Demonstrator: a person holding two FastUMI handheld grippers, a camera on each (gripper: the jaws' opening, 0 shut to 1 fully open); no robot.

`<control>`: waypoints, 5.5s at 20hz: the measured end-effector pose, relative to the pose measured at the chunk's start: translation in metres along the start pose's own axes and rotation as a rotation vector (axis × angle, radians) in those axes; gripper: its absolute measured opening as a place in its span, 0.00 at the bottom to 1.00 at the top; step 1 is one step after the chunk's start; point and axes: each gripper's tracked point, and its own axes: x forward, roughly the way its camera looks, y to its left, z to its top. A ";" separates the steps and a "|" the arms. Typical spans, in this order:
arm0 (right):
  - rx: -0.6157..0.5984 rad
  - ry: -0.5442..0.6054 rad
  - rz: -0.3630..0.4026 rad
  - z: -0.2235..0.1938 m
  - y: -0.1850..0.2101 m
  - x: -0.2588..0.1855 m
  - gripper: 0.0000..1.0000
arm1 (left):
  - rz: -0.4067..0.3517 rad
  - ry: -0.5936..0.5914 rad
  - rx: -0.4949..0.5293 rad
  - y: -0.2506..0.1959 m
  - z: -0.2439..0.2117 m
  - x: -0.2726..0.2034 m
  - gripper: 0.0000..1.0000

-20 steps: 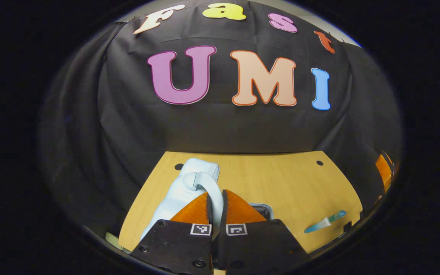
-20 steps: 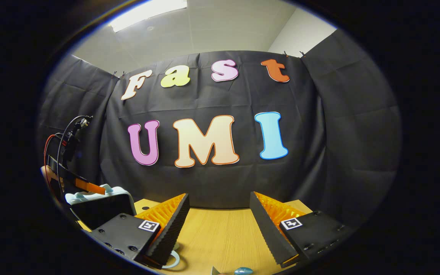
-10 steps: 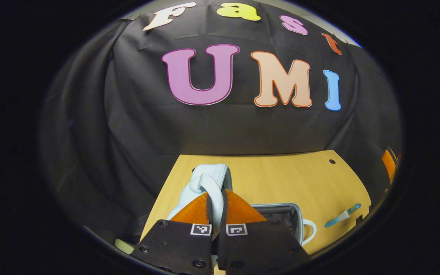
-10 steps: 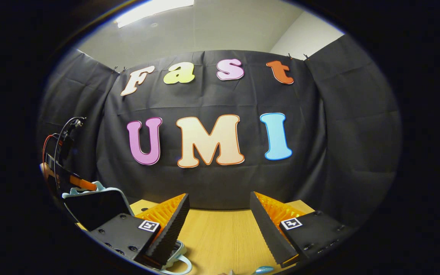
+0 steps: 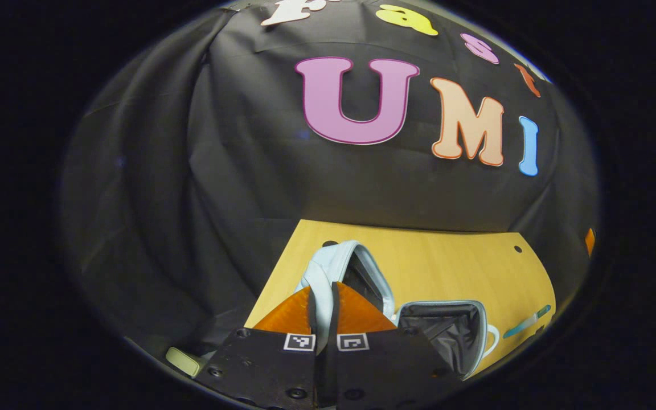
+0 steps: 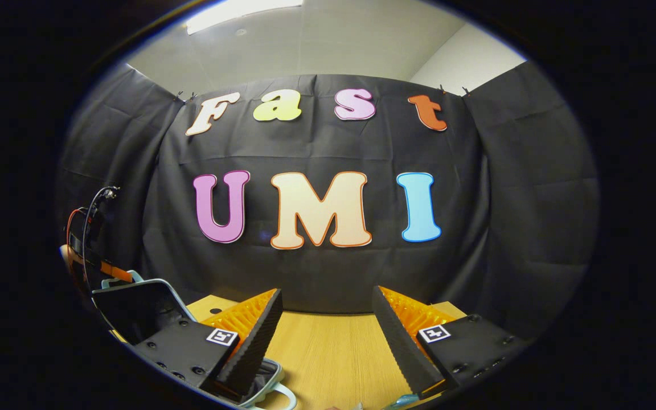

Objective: First open the suitcase, pack the skin care products into it, and then close the suitcase.

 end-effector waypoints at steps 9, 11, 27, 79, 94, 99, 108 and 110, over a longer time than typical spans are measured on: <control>-0.023 0.012 -0.007 -0.001 0.015 0.006 0.99 | 0.120 0.123 -0.131 0.078 -0.069 0.037 0.00; -0.025 0.025 -0.007 -0.006 0.016 0.007 0.99 | 0.175 0.137 -0.149 0.104 -0.090 0.047 0.00; -0.066 0.037 0.012 -0.009 0.016 0.005 0.99 | 0.338 0.120 -0.267 0.138 -0.150 0.074 0.60; -0.029 0.013 0.043 -0.026 -0.242 -0.081 0.99 | -0.281 -0.061 0.091 -0.494 -0.187 -0.050 0.95; -0.090 0.084 0.072 -0.065 -0.233 -0.083 0.99 | -0.304 0.128 0.077 -0.517 -0.289 -0.006 0.48; -0.087 0.098 0.120 -0.083 -0.212 -0.079 0.99 | -0.332 0.132 0.043 -0.515 -0.279 -0.010 0.24; -0.047 0.193 0.241 -0.151 -0.155 -0.063 0.99 | -0.284 0.014 0.097 -0.465 -0.193 -0.070 0.24; -0.059 0.226 0.253 -0.175 -0.148 -0.062 1.00 | -0.267 -0.003 0.100 -0.454 -0.180 -0.082 0.24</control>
